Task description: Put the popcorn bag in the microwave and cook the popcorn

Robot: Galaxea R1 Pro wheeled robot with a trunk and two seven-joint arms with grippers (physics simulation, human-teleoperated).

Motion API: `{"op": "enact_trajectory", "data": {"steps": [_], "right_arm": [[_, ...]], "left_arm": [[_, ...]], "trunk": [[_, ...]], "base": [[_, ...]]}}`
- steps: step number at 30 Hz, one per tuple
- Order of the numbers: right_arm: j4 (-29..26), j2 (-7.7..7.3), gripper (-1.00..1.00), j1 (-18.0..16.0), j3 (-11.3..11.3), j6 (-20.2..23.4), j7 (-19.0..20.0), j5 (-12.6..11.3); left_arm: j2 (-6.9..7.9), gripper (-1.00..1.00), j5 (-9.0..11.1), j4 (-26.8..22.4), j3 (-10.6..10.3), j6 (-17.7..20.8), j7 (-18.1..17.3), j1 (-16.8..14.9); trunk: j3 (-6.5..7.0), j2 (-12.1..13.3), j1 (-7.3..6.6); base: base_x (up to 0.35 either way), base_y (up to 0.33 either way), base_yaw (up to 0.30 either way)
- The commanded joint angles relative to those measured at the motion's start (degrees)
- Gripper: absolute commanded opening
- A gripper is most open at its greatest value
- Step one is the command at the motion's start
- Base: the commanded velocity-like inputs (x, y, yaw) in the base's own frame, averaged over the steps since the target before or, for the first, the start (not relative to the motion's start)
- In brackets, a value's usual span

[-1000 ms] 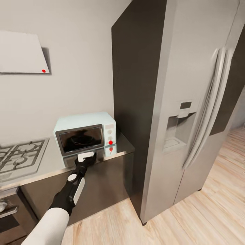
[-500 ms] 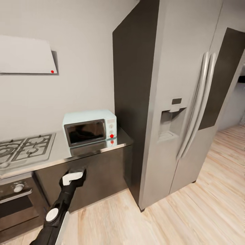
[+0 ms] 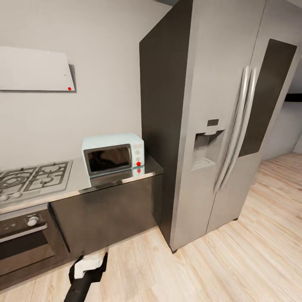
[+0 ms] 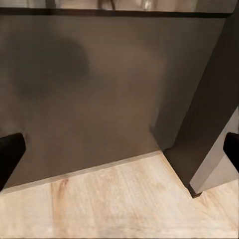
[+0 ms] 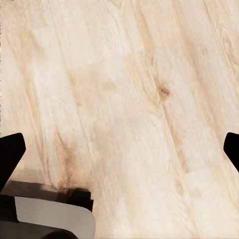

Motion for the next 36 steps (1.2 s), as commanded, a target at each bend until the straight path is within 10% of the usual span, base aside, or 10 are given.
{"op": "enact_trajectory", "data": {"steps": [1, 10, 17, 25, 36], "right_arm": [[0.0, 0.09, 1.0, 0.0, -0.5, -0.2, 0.3, 0.6], [0.0, 0.85, 1.0, -0.1, -0.7, -0.3, 0.3, -0.1], [-0.9, 5.84, 1.0, -0.8, -0.7, -0.3, 0.2, 0.5], [-6.8, 7.28, 1.0, -1.9, -0.8, -0.3, 0.2, 0.4], [-28.1, 11.5, 1.0, -2.9, -0.7, 3.1, -1.3, 0.2]], "left_arm": [[0.0, 1.0, 0.0, 2.3, 0.7, -0.1, -0.3, 0.2], [0.17, 1.0, 0.0, 25.7, 8.5, -0.2, -0.4, -0.1], [0.26, 1.0, 0.1, 31.7, 8.8, -0.3, -0.4, -0.9], [0.27, 1.0, 0.1, 38.2, 8.8, -0.3, -0.4, -2.7], [0.27, 1.0, 0.1, 46.7, 8.7, -0.6, -0.5, -6.8]], "trunk": [[-0.07, -0.1, 0.01], [-0.07, -0.1, 0.01], [-0.07, -0.1, 0.01], [-0.07, -0.1, 0.01], [-0.1, -0.1, 0.01]], "base": [[-0.006, 0.0, 0.0], [-0.001, 0.0, 0.204], [0.0, 0.0, 0.283], [0.0, 0.0, 0.286], [0.0, 0.0, 0.286]]}}
